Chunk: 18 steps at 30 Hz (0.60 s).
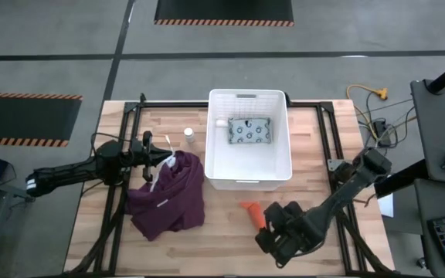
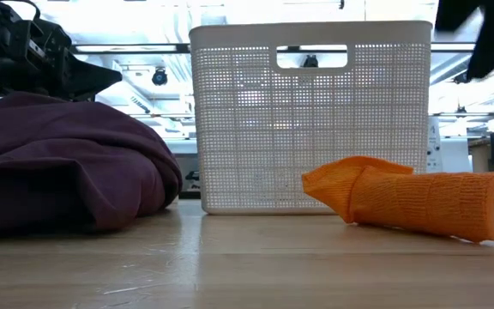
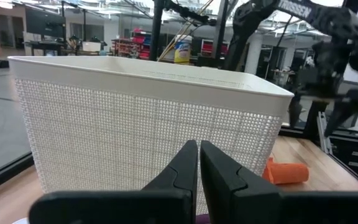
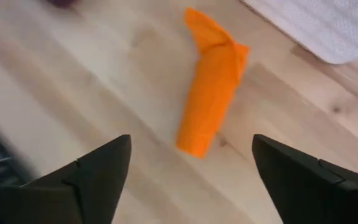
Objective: Pick & place medical supplies in basket/bin
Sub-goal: Put the orange bandage into the white bin
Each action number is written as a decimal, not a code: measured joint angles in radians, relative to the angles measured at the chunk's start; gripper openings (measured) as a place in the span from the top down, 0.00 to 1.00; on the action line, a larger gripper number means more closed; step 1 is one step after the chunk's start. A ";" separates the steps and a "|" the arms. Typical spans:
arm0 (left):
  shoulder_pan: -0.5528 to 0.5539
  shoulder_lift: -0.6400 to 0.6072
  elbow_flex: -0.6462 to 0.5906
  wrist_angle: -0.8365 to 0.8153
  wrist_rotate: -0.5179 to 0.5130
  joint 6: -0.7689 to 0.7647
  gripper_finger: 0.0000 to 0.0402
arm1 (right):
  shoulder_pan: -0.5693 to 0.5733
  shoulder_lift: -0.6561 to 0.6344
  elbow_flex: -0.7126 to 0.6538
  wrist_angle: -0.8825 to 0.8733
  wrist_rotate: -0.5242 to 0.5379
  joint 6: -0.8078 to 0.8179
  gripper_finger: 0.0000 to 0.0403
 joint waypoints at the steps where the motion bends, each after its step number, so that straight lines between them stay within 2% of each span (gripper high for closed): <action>1: 0.000 0.000 0.000 0.000 0.000 0.000 1.00 | 0.000 0.014 -0.009 0.000 0.001 0.013 0.17; 11: 0.000 0.002 0.000 -0.003 0.000 0.000 1.00 | -0.011 0.163 -0.040 0.014 0.088 0.072 0.18; 18: 0.000 0.002 0.000 -0.003 0.000 0.000 1.00 | -0.025 0.243 -0.053 0.104 0.101 0.080 0.19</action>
